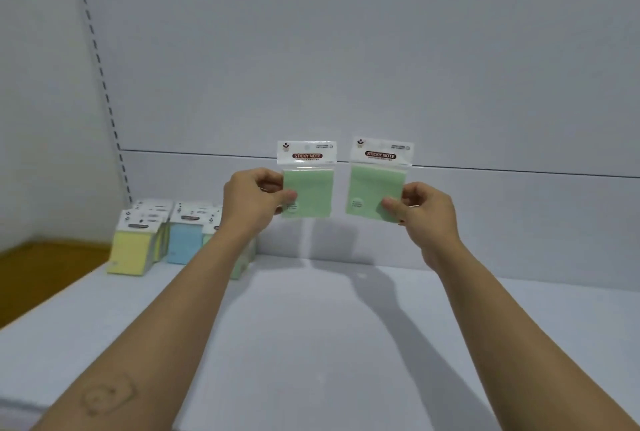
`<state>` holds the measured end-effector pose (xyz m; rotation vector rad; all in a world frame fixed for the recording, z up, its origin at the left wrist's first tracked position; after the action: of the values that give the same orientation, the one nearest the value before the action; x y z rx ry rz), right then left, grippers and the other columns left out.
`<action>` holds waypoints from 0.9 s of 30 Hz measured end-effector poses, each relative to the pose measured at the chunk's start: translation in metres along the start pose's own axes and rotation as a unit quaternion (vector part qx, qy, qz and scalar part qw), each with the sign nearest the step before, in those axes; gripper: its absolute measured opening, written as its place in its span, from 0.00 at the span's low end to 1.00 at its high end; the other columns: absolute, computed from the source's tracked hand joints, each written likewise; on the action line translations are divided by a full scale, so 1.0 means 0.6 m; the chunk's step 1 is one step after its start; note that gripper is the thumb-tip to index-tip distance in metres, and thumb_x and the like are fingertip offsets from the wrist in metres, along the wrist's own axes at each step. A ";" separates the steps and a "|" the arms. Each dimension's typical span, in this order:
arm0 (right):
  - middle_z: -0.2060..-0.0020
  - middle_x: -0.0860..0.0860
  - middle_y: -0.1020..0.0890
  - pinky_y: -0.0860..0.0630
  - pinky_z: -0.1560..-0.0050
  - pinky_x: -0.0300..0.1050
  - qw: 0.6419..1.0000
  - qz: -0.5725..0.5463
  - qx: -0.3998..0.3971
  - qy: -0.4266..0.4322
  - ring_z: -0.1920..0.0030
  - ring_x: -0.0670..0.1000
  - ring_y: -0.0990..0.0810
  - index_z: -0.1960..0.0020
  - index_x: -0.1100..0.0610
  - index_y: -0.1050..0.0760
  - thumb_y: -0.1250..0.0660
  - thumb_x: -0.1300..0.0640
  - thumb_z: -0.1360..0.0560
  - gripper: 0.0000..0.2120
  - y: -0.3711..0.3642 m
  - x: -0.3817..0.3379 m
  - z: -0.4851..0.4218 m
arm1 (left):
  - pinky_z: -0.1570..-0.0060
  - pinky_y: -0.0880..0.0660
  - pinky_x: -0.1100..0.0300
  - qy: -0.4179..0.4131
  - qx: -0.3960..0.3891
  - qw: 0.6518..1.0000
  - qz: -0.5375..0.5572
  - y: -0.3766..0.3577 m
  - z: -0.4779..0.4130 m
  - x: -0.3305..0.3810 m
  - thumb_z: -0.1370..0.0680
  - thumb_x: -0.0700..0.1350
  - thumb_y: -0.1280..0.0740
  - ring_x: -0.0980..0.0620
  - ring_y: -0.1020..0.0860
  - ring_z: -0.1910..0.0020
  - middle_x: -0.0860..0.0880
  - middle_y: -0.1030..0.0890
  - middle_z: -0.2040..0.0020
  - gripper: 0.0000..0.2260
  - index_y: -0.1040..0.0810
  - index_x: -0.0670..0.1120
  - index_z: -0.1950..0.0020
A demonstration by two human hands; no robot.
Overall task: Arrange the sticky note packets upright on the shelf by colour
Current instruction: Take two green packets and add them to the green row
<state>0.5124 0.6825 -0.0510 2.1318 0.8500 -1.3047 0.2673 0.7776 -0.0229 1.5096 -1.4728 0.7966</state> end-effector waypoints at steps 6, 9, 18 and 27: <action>0.67 0.49 0.21 0.21 0.57 0.53 0.998 -0.005 -0.063 -0.017 0.63 0.52 0.22 0.64 0.54 0.22 0.24 0.63 0.35 0.08 -0.166 -0.010 0.025 | 0.56 0.18 0.52 0.020 0.039 0.998 -0.034 0.148 -0.031 -0.060 0.34 0.34 0.23 0.45 0.18 0.62 0.45 0.17 0.62 0.10 0.19 0.47 0.60; 0.68 0.50 0.22 0.21 0.61 0.48 0.996 -0.006 -0.082 -0.039 0.63 0.53 0.21 0.63 0.55 0.23 0.25 0.66 0.34 0.09 -0.241 -0.011 0.047 | 0.55 0.18 0.51 0.032 0.049 0.998 -0.039 0.214 -0.047 -0.093 0.34 0.34 0.23 0.43 0.17 0.59 0.43 0.17 0.60 0.10 0.19 0.47 0.60; 0.63 0.54 0.18 0.19 0.55 0.57 0.993 0.054 -0.079 -0.069 0.59 0.57 0.17 0.60 0.54 0.22 0.24 0.64 0.34 0.08 -0.412 0.023 0.109 | 0.55 0.19 0.45 0.083 0.033 0.995 -0.048 0.342 -0.059 -0.200 0.32 0.34 0.24 0.44 0.19 0.62 0.43 0.19 0.62 0.08 0.20 0.43 0.59; 0.64 0.47 0.19 0.28 0.61 0.36 0.989 0.130 -0.035 -0.059 0.60 0.49 0.21 0.59 0.56 0.21 0.25 0.61 0.32 0.05 -0.496 0.055 0.143 | 0.60 0.20 0.49 0.089 -0.016 0.996 -0.014 0.370 -0.068 -0.283 0.33 0.33 0.24 0.45 0.19 0.64 0.44 0.18 0.63 0.09 0.20 0.44 0.60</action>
<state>0.2568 0.8351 -0.1434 2.0105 0.5398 -1.2314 0.0358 0.9029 -0.1251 1.3957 -1.3238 0.8627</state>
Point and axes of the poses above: each hand's wrist, its own z-axis away from the middle knuckle, its own y-axis out of the back of the hand, x = y × z, the point moved 2 cm from there along -z, towards the middle knuckle
